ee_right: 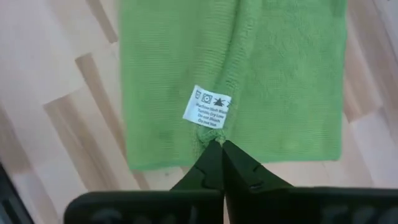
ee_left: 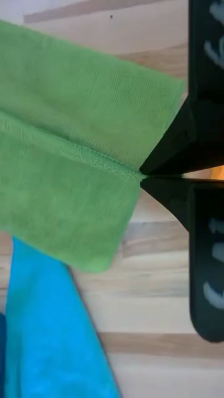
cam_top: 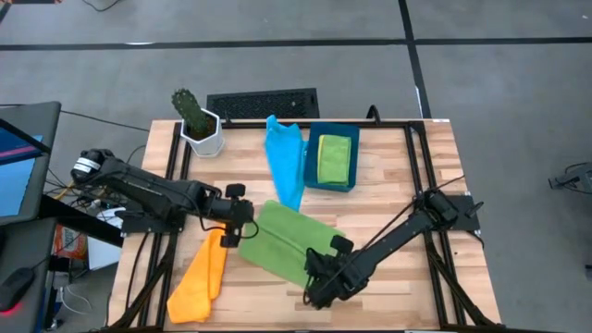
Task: Fold microfiber towels
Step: Fold the green towel
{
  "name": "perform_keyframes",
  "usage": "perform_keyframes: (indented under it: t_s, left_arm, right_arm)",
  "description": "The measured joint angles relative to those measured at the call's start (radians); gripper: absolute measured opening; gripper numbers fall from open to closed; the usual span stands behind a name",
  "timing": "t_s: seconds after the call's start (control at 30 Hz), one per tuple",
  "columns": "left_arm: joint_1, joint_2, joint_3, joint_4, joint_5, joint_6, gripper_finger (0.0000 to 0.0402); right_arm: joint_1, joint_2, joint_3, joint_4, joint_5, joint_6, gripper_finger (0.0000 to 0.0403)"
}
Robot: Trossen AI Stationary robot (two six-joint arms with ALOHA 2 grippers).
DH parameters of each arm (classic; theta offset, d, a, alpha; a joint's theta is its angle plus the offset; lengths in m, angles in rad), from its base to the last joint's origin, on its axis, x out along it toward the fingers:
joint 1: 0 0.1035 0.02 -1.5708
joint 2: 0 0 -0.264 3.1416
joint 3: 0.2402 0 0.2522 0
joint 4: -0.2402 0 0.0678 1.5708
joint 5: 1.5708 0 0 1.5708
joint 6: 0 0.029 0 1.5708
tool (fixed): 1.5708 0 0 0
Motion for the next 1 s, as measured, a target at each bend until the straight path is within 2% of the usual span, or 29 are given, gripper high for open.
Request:
perform_keyframes:
  t_s: [0.17,0.37,0.57,0.8,1.0]
  left_arm:
    - [0.054,0.0,0.0,0.02,0.023,0.048,0.0]
    - [0.094,0.0,0.001,0.033,0.036,0.073,0.0]
    - [0.126,0.002,0.001,0.044,0.052,0.099,0.0]
    - [0.169,0.066,0.001,0.08,0.08,0.127,0.0]
    - [0.182,0.117,0.001,0.105,0.074,0.143,0.0]
  right_arm:
    - [-0.007,-0.029,-0.103,0.013,-0.038,0.011,0.0018]
    - [-0.007,-0.15,-0.295,0.188,-0.049,0.043,0.002]
    - [-0.056,-0.22,-0.421,0.337,-0.059,0.025,0.0021]
    - [-0.092,-0.224,-0.499,0.454,-0.123,0.011,0.0025]
    - [-0.079,-0.237,-0.512,0.454,-0.132,0.018,0.0023]
